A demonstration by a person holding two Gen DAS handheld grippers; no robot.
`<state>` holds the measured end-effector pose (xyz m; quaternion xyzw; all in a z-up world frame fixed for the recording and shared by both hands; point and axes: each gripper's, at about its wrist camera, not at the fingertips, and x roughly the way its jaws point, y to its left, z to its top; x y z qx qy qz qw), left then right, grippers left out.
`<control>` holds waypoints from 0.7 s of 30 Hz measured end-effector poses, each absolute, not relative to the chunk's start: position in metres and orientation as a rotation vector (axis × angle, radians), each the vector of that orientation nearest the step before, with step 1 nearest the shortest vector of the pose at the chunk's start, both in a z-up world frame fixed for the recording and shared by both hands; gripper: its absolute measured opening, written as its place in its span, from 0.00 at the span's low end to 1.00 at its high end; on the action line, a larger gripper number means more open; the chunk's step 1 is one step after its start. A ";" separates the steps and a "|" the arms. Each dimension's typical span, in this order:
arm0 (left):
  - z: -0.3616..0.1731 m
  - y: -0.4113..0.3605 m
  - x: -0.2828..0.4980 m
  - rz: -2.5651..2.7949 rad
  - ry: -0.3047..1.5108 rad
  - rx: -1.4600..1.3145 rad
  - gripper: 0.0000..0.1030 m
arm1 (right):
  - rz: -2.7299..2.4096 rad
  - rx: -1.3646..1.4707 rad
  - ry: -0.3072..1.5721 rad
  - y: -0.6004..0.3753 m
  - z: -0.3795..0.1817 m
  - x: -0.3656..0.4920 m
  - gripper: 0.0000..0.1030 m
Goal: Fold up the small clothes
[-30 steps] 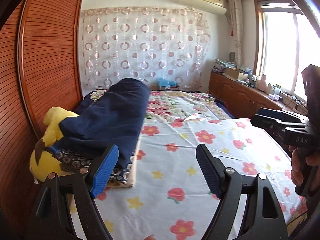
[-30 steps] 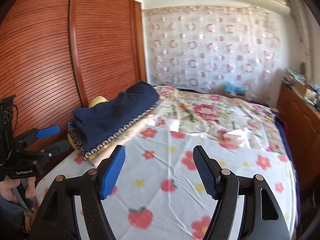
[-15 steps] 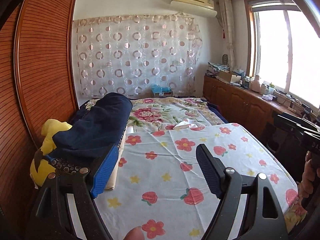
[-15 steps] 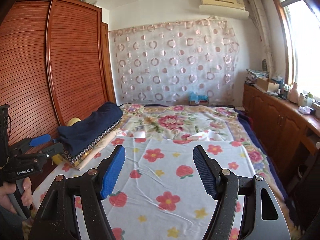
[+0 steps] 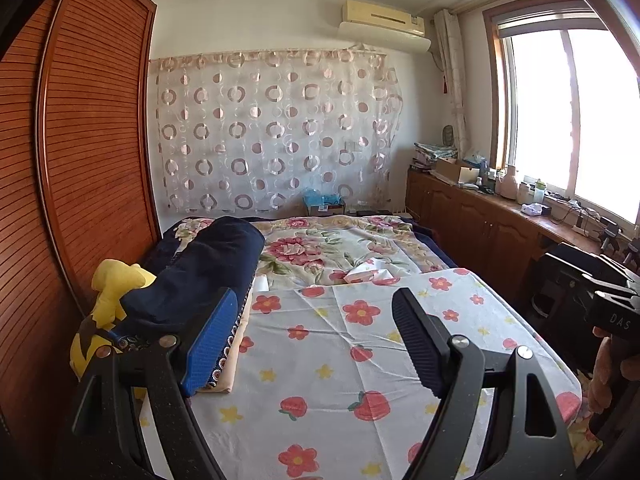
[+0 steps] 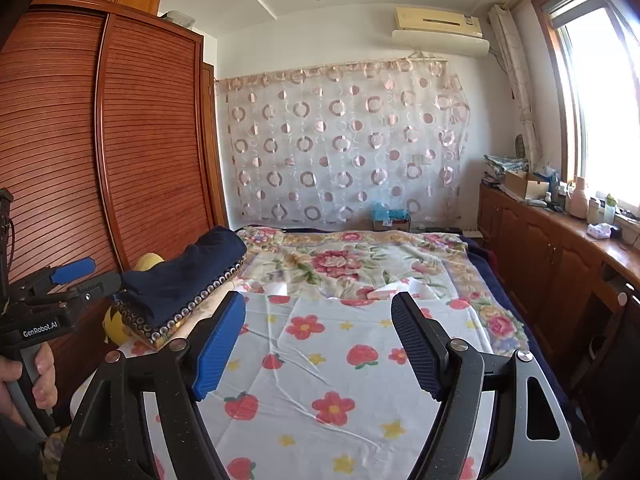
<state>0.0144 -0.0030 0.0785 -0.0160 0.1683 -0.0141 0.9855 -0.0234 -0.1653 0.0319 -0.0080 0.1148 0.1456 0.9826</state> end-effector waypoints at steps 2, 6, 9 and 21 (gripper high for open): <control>0.078 -0.003 0.014 -0.028 0.336 -0.033 0.78 | 0.288 -0.011 0.233 -0.167 0.031 -0.021 0.75; 0.077 -0.002 0.014 -0.027 0.339 -0.031 0.78 | 0.289 -0.011 0.236 -0.171 0.032 -0.010 0.75; 0.077 -0.002 0.014 -0.025 0.339 -0.029 0.78 | 0.290 -0.010 0.241 -0.173 0.032 -0.009 0.75; 0.077 -0.002 0.014 -0.026 0.339 -0.029 0.78 | 0.292 -0.010 0.247 -0.181 0.034 -0.004 0.75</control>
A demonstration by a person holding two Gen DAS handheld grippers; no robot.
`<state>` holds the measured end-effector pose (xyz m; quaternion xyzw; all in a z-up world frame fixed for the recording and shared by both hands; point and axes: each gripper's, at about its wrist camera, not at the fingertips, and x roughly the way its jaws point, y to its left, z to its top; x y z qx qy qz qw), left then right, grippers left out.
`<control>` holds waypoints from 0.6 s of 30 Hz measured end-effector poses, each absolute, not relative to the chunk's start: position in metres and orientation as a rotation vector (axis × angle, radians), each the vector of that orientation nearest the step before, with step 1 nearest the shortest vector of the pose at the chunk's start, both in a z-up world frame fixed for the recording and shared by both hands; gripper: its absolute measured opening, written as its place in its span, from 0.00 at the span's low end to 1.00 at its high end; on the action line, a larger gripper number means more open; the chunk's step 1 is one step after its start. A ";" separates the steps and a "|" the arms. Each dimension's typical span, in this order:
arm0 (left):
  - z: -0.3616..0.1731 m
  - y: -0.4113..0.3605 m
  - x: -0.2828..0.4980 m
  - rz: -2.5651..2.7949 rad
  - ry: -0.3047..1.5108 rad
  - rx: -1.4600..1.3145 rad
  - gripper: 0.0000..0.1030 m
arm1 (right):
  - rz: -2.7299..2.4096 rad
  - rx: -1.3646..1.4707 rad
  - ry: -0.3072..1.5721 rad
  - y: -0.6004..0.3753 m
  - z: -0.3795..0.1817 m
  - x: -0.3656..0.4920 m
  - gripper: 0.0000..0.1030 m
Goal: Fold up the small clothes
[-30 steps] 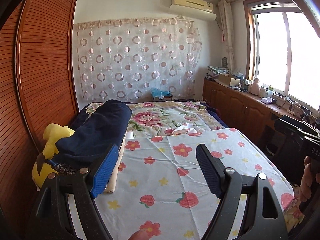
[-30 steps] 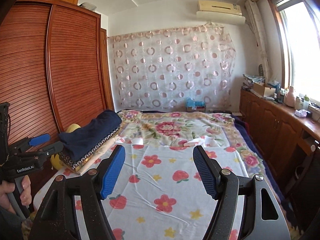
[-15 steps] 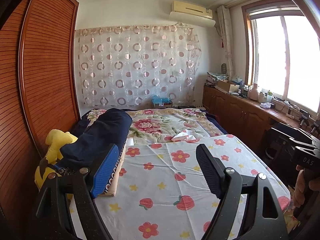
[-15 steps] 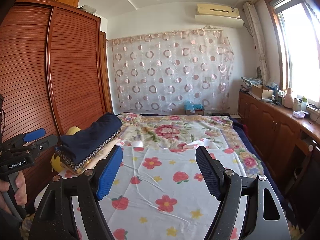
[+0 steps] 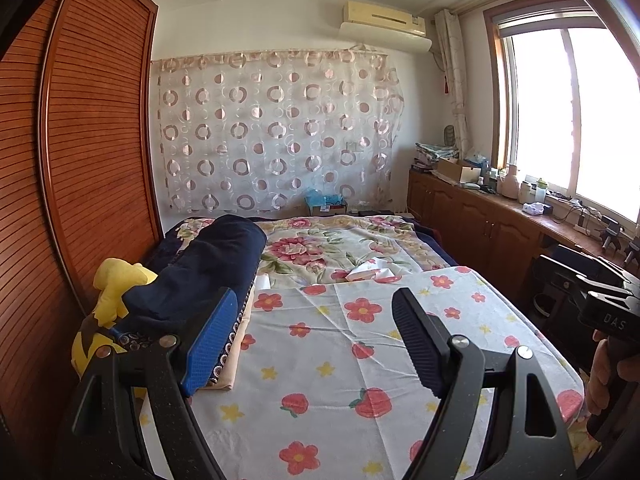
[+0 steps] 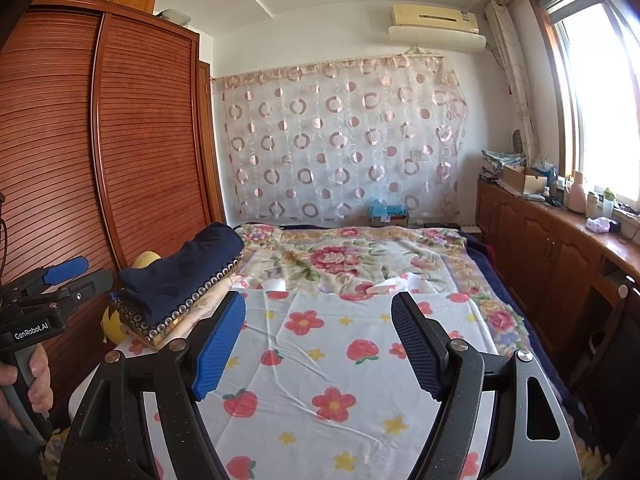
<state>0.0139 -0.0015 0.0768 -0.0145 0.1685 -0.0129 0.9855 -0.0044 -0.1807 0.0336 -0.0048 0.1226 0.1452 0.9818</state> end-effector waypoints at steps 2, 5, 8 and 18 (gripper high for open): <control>0.077 -0.002 0.014 -0.025 0.339 -0.029 0.78 | 0.294 -0.011 0.249 -0.183 0.033 -0.004 0.75; 0.077 -0.002 0.014 -0.025 0.338 -0.029 0.78 | 0.294 -0.011 0.249 -0.183 0.033 -0.003 0.75; 0.077 -0.002 0.014 -0.025 0.338 -0.029 0.78 | 0.295 -0.010 0.252 -0.186 0.033 -0.002 0.75; 0.076 -0.002 0.014 -0.026 0.338 -0.028 0.78 | 0.297 -0.010 0.257 -0.191 0.032 0.001 0.75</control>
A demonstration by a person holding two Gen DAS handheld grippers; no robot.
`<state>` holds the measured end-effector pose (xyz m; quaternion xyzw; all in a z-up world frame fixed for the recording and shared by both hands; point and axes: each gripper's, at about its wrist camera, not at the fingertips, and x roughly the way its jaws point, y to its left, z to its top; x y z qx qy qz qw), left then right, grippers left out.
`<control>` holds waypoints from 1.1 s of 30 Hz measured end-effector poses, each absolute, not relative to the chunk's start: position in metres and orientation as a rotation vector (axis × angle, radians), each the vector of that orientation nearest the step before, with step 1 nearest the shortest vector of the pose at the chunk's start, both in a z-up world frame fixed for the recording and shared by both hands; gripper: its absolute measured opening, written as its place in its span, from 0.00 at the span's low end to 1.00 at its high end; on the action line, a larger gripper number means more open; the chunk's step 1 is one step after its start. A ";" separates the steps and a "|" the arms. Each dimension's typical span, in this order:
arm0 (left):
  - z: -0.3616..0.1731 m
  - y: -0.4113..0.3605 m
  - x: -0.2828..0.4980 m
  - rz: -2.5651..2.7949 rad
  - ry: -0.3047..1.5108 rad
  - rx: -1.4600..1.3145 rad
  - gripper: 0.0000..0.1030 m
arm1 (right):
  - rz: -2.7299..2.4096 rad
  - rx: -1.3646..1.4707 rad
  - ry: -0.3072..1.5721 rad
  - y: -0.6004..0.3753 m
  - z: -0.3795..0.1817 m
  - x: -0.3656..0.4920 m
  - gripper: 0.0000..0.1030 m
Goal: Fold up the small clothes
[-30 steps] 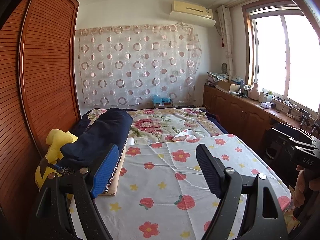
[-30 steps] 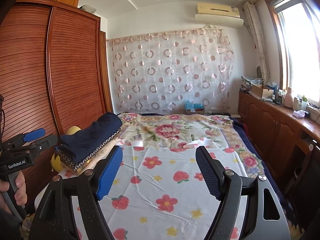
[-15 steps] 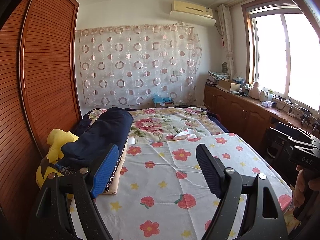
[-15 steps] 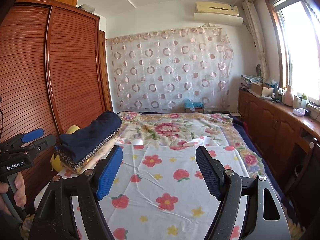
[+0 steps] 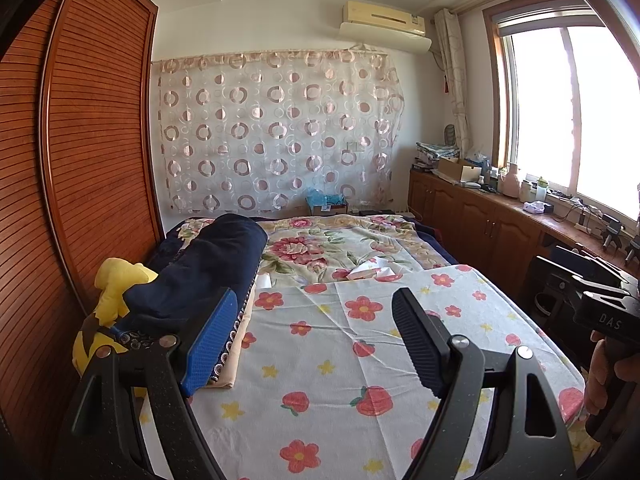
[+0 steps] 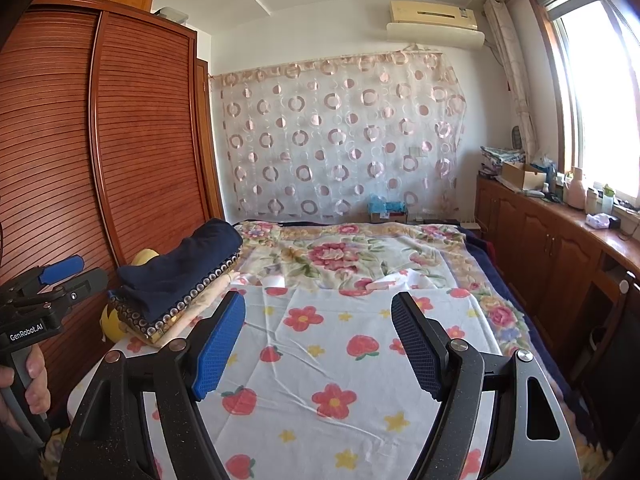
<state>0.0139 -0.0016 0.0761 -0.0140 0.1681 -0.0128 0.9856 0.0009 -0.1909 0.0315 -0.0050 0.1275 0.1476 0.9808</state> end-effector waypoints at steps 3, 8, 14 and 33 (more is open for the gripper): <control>0.076 -0.001 0.013 -0.025 0.337 -0.027 0.78 | 0.298 -0.010 0.257 -0.192 0.032 0.001 0.75; 0.076 -0.002 0.014 -0.026 0.338 -0.027 0.78 | 0.300 -0.010 0.259 -0.194 0.031 0.002 0.75; 0.076 -0.002 0.014 -0.025 0.337 -0.027 0.78 | 0.299 -0.007 0.261 -0.195 0.031 0.003 0.75; 0.074 -0.002 0.014 -0.026 0.337 -0.027 0.78 | 0.297 -0.007 0.262 -0.197 0.029 0.004 0.75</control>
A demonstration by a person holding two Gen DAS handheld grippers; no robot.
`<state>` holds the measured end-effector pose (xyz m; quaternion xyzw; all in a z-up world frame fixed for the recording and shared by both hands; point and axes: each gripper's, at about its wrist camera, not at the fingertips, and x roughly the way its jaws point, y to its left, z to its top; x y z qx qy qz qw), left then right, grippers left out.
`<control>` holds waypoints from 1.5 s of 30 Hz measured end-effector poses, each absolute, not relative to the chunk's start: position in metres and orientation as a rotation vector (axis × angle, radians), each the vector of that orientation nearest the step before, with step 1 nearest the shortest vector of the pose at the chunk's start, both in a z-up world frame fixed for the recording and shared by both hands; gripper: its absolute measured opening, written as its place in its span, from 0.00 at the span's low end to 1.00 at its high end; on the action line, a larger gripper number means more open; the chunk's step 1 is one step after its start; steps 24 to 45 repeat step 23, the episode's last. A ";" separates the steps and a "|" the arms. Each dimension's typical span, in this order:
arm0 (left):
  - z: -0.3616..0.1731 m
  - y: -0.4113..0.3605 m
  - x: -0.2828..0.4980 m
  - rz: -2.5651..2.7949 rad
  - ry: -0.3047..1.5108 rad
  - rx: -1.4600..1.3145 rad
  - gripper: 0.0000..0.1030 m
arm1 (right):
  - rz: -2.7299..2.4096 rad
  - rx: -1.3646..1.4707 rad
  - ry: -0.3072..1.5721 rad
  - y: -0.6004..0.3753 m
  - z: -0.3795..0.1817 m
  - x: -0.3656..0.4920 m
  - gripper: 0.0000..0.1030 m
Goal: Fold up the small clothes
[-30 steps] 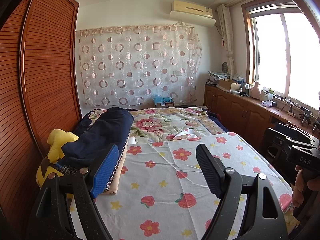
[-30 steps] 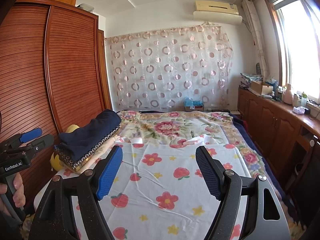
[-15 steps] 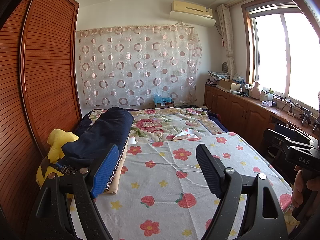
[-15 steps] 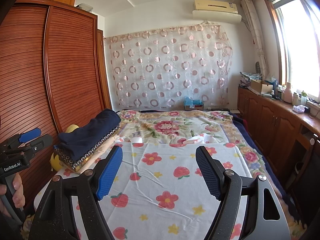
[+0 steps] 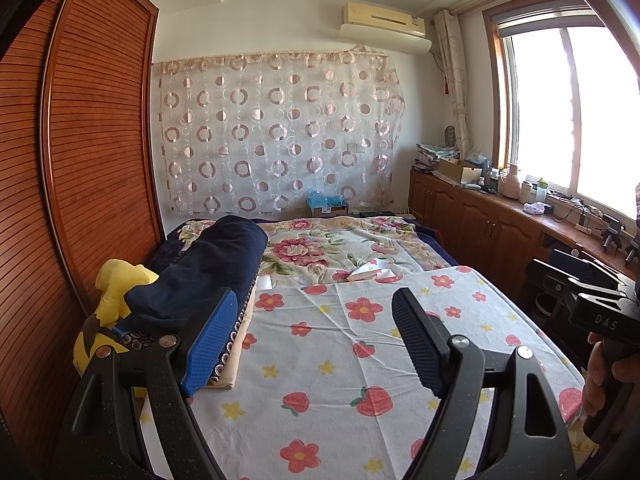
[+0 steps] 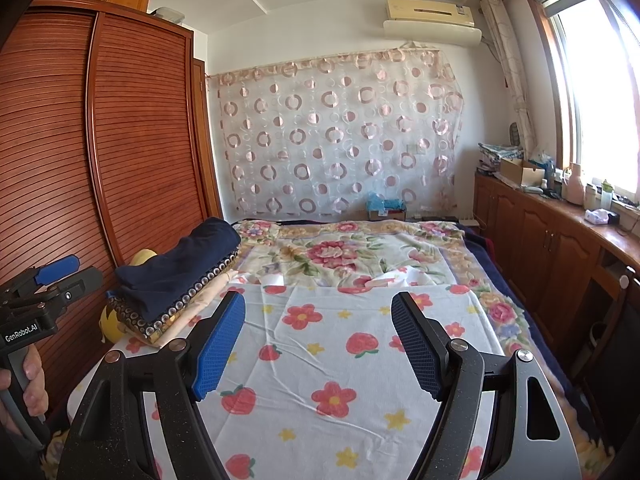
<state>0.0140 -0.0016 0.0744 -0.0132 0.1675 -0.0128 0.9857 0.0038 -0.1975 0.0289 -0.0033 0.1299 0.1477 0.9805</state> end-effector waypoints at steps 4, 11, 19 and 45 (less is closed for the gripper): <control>0.074 -0.002 0.013 -0.026 0.336 -0.025 0.78 | 0.298 -0.007 0.262 -0.197 0.029 0.004 0.75; 0.074 -0.002 0.014 -0.026 0.336 -0.025 0.78 | 0.299 -0.006 0.261 -0.198 0.029 0.004 0.75; 0.073 -0.002 0.014 -0.026 0.335 -0.025 0.78 | 0.299 -0.005 0.262 -0.198 0.029 0.004 0.75; 0.073 -0.002 0.014 -0.025 0.335 -0.024 0.78 | 0.298 -0.005 0.262 -0.199 0.029 0.004 0.75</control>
